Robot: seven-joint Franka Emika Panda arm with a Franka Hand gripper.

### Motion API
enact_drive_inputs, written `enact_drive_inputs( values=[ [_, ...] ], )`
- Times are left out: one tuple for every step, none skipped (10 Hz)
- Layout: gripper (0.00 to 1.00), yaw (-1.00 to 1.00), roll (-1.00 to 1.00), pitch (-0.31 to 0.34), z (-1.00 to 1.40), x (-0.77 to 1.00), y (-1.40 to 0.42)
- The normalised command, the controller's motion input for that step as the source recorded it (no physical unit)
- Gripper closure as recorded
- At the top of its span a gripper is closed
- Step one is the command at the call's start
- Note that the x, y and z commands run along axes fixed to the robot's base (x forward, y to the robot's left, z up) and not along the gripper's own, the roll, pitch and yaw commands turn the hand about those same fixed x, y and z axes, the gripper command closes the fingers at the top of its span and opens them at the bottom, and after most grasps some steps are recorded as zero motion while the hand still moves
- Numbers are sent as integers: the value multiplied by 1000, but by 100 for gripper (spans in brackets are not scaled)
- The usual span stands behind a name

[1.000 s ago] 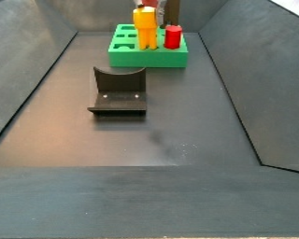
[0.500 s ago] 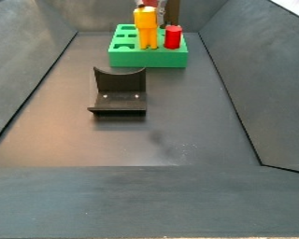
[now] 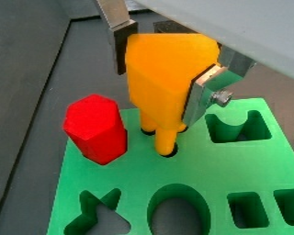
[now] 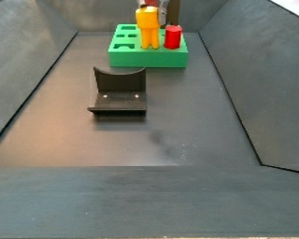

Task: Pick up the 3 prong object. Move up. Rotate the 3 prong object. Place the 3 prong object on the fixture. Regrasp the 3 prong object. Move to above the board. Insert the 3 prong object.
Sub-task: Insert the 3 prong object.

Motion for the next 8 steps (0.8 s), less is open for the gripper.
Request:
enact_drive_inputs(
  values=[
    [100,0,-217,-47,-71,-34,-51],
    [100,0,-194,-23,-83,0,-126],
    [100,0,-193,0,-49,0,-126],
    [100,0,-161,-9,-149,0,-60],
    [100,0,-181,-19,-417,0,0],
    [100,0,-84,-40,-486,-26,23],
    [100,89,0,-56,-500,-26,9],
    [100,157,1,-80,-486,-37,0]
  ],
)
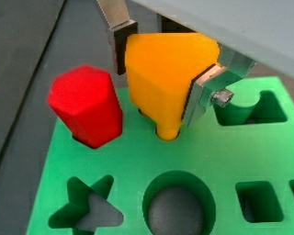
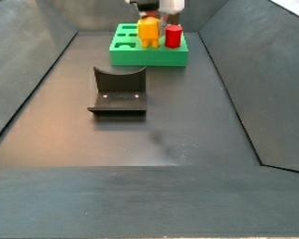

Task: Pick up the 3 prong object. Move up. Rotate the 3 prong object. Place the 3 prong object on the fixture. Regrasp the 3 prong object. Move to above the board. Insert the 3 prong object.
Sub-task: Insert the 3 prong object.

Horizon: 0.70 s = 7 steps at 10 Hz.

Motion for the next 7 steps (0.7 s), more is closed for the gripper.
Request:
enact_drive_inputs(
  values=[
    [100,137,36,-26,-463,0,0],
    [100,80,57,0,-443,0,0],
    [100,29,17,0,-483,0,0],
    [100,0,0,-14,-480,0,31],
    [100,0,-164,-89,-191,0,97],
    [100,0,-46,-16,0,0,6],
    [100,0,0,0,0,0,0]
  ],
)
